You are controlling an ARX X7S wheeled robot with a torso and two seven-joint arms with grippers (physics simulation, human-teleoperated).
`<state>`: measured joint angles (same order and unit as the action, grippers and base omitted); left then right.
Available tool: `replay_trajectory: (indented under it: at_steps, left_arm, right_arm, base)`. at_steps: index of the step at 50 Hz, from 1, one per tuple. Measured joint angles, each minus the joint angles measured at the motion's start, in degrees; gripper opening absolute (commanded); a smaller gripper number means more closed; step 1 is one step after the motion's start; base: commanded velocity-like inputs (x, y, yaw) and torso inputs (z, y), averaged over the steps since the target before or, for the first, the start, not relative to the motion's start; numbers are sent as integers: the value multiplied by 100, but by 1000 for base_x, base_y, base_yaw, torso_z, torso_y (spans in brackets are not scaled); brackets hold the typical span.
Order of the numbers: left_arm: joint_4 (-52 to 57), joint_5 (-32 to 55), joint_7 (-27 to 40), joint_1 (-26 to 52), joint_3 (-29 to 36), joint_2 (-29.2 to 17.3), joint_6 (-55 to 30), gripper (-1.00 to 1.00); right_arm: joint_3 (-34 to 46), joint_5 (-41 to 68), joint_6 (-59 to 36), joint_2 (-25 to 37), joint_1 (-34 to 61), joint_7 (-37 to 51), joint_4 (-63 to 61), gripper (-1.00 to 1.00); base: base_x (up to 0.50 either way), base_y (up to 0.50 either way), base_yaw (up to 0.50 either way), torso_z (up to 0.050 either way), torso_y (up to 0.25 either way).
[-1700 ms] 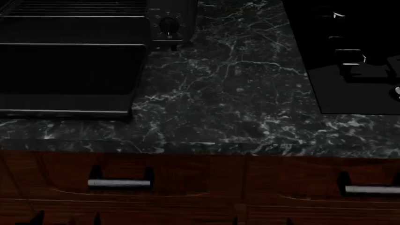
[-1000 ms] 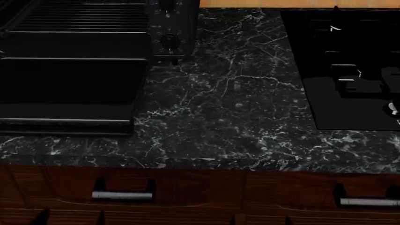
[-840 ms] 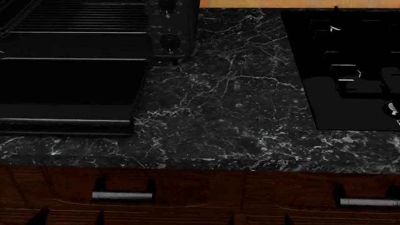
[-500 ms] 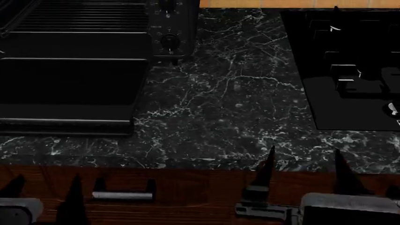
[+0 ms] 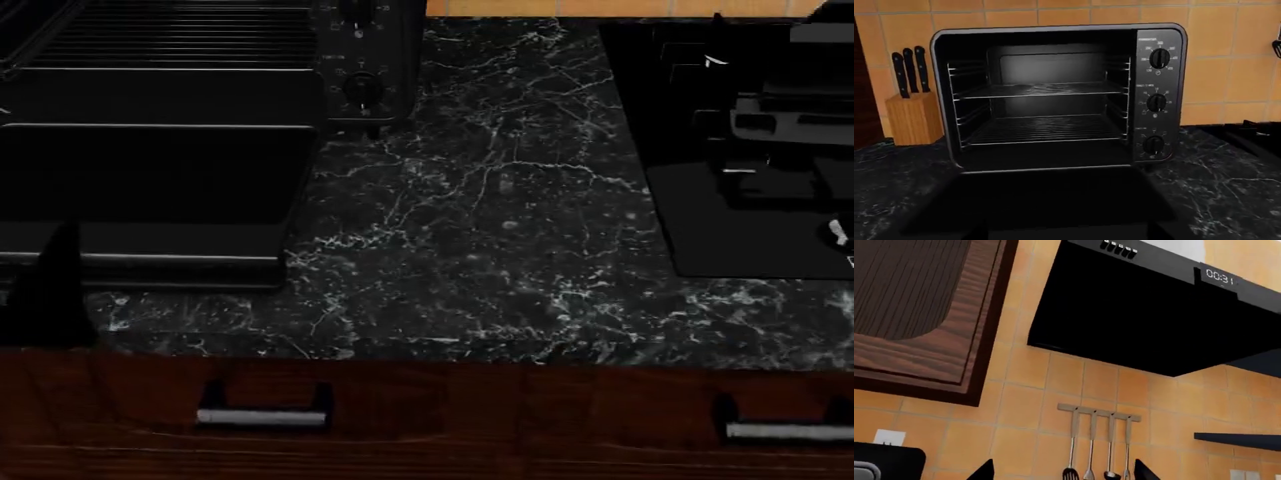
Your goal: Close the toaster oven door.
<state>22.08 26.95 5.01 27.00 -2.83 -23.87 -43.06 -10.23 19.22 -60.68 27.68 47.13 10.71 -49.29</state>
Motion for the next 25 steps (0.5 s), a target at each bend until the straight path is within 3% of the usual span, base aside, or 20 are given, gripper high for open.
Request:
replay_trajectory:
  at_steps: [25]
  left_arm:
    - [40, 24, -143, 220, 147, -361, -203, 100]
  right_arm:
    - [12, 348, -846, 332, 710, -14, -428, 100]
  base:
    - [0, 500, 0, 0, 0]
